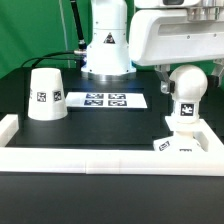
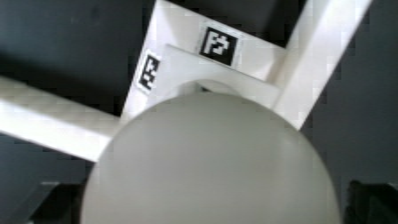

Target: Assemble lamp

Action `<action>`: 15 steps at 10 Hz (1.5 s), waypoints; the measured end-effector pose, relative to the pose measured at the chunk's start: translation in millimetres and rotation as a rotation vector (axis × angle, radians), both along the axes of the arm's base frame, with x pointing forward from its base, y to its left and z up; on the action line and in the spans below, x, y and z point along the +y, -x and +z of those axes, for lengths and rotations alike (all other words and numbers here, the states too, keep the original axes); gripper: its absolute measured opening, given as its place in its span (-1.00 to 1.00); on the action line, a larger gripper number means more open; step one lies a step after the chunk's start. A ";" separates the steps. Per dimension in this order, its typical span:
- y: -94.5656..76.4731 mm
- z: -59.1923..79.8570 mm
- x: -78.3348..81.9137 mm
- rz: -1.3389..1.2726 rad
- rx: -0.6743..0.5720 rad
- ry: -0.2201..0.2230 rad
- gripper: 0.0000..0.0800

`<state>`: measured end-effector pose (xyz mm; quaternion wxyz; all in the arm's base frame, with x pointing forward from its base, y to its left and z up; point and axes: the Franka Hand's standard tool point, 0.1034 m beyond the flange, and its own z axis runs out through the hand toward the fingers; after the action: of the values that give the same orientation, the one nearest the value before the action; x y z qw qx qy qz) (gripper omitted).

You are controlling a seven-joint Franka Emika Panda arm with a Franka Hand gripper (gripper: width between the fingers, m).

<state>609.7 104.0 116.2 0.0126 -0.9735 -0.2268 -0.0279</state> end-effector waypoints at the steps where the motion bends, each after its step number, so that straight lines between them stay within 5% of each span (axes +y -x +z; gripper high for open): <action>1: 0.1 -0.4 -0.9 0.059 -0.001 0.003 0.75; 2: 0.1 -0.6 -1.5 0.128 -0.004 0.007 0.75; 3: 0.0 -0.6 -2.2 0.195 -0.006 0.010 0.47; 8: 0.0 -0.6 -2.1 0.154 -0.005 0.007 0.44; 15: 2.1 0.6 -1.9 -0.599 0.000 -0.042 0.45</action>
Offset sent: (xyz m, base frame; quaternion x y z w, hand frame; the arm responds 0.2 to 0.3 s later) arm 0.0000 0.0000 0.0000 0.0000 0.0000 -0.1296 0.9916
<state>607.6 102.1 116.8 0.0239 -0.9966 0.0714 -0.0349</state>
